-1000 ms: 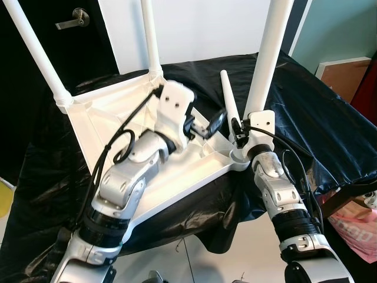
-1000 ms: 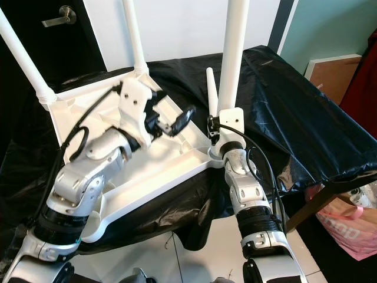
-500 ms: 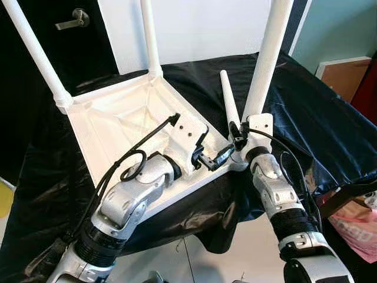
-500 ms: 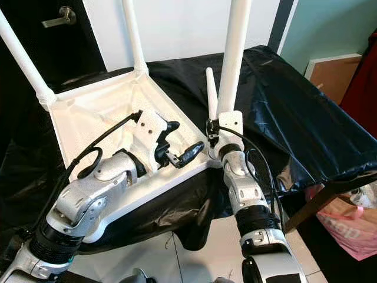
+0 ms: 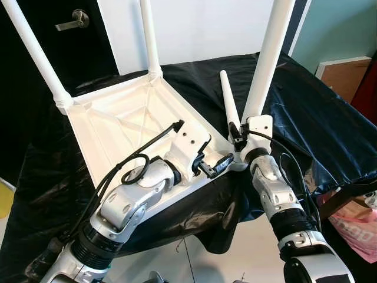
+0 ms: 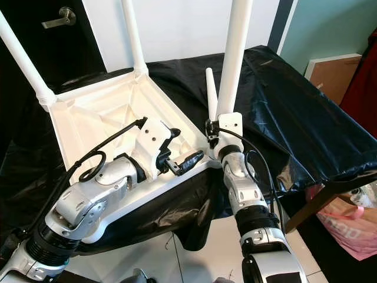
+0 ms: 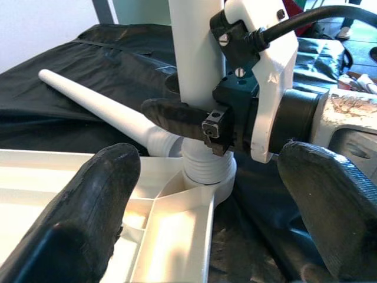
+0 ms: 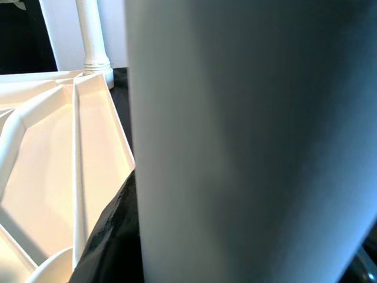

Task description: Building children table

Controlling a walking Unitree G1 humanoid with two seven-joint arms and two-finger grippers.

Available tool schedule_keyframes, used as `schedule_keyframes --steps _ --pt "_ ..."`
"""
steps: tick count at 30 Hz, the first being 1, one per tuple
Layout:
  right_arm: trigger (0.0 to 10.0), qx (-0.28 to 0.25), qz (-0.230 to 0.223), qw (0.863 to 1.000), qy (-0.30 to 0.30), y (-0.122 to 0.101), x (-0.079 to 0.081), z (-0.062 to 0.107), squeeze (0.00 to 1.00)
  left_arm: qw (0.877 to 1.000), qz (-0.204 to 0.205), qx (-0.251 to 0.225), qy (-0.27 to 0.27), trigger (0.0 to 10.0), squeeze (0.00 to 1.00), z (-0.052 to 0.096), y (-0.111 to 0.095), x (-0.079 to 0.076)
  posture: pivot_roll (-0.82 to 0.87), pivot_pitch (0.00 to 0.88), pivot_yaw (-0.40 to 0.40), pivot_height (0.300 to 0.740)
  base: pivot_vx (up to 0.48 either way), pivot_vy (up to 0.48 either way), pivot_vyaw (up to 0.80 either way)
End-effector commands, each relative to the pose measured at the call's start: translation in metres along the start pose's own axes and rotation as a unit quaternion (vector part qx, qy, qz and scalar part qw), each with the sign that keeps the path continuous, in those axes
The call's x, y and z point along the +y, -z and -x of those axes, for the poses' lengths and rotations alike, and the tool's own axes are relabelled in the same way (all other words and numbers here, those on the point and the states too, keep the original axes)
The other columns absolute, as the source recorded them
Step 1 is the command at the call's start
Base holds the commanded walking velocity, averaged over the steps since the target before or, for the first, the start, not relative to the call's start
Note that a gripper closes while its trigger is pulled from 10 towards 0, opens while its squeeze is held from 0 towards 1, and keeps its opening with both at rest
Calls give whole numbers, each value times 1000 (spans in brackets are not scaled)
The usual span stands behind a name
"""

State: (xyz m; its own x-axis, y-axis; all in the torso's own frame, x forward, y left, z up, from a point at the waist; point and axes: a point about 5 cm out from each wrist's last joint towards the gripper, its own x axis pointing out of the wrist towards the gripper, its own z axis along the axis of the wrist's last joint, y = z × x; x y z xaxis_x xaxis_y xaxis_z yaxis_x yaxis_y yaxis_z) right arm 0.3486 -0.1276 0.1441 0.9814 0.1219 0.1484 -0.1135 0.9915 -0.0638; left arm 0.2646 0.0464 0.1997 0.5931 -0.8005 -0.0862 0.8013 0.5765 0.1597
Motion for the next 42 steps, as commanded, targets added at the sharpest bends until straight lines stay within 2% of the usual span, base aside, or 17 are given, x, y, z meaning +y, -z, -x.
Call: schedule_keyframes --steps 1,9,14,22,29,33,42 --pt "10000 30 5 1000 -1 16 -3 7 0 994 -10 -3 113 10000 0 2 -3 -14 -68 33 21 740 0 0 0" --pt "10000 29 8 999 -11 20 -1 11 0 993 -10 -4 114 10000 0 2 -3 -15 -68 32 22 740 0 0 0" --pt "10000 11 13 999 -46 25 3 21 0 993 -13 -3 119 10000 0 2 -4 -14 -70 30 29 740 0 0 0" --pt "10000 3 16 998 -57 25 3 23 0 992 -13 -5 123 10000 0 2 -6 -16 -71 30 32 740 0 0 0" --pt "10000 -9 29 996 -81 27 7 28 0 992 -12 -4 126 10000 0 3 -6 -16 -68 34 35 740 0 0 0" --pt "10000 -24 55 991 -116 27 13 32 0 991 -10 -4 130 10000 0 4 -6 -18 -66 37 36 740 0 0 0" --pt "10000 -24 73 987 -138 32 16 37 0 991 -9 -3 131 10000 0 5 -7 -17 -68 42 36 740 0 0 0"
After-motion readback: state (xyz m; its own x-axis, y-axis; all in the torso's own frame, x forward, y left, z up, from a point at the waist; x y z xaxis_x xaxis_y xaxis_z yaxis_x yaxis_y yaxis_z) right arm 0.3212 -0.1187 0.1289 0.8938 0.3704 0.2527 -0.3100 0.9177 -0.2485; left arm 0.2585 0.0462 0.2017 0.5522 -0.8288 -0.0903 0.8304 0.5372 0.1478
